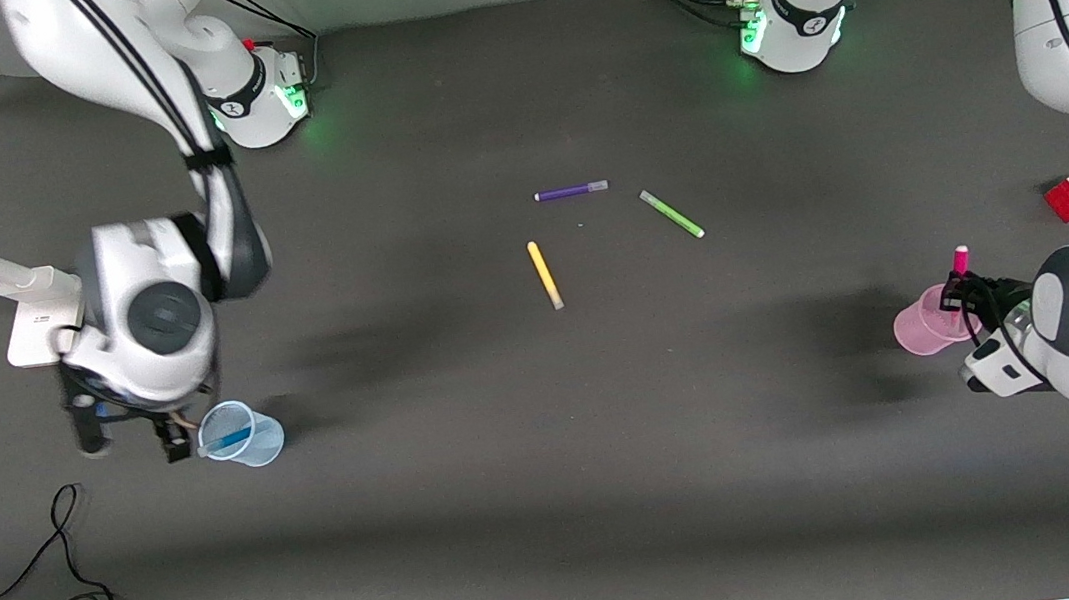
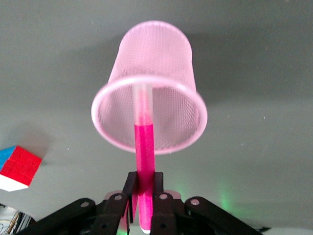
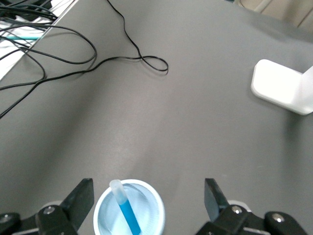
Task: Place pink and blue markers in matching cups
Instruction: 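Drop the blue marker into the blue cup while the left gripper drops pink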
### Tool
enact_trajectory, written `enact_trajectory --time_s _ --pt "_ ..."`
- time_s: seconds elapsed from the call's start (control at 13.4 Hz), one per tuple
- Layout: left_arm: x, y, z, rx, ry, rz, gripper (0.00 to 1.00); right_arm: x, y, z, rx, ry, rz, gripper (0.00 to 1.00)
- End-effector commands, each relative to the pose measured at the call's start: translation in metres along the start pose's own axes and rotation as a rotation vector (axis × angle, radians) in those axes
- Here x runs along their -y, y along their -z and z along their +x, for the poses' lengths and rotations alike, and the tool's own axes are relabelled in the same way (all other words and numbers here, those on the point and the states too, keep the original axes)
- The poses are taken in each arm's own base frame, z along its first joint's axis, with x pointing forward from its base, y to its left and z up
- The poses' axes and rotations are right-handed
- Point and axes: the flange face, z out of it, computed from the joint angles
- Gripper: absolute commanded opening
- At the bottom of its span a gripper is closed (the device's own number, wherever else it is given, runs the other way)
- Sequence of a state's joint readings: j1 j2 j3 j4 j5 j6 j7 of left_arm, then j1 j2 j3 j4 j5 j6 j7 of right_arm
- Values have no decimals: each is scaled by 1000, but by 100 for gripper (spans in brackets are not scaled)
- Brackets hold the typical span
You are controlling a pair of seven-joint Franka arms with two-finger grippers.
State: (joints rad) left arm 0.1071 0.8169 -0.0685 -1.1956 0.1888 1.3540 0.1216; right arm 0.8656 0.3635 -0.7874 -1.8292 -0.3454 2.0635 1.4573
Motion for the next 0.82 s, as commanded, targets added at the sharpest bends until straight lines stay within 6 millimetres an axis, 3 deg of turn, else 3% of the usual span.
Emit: enact_trajectory --time_s 0.0,0.07,0.15,0.37,0.52,0.75 --pt "-2 5 8 -33 3 26 20 -52 56 52 168 128 98 100" --pt "-3 6 9 -43 1 27 79 -69 64 72 212 197 126 99" --pt "-4 8 9 -48 5 28 100 -87 69 84 272 301 130 100" --pt "-3 24 -2 -64 -5 27 100 -126 76 115 422 608 219 100" --pt "0 57 -25 -123 0 28 100 -143 83 124 463 788 285 100" --pt "3 117 -82 -244 7 -15 100 -164 90 135 499 924 347 100"
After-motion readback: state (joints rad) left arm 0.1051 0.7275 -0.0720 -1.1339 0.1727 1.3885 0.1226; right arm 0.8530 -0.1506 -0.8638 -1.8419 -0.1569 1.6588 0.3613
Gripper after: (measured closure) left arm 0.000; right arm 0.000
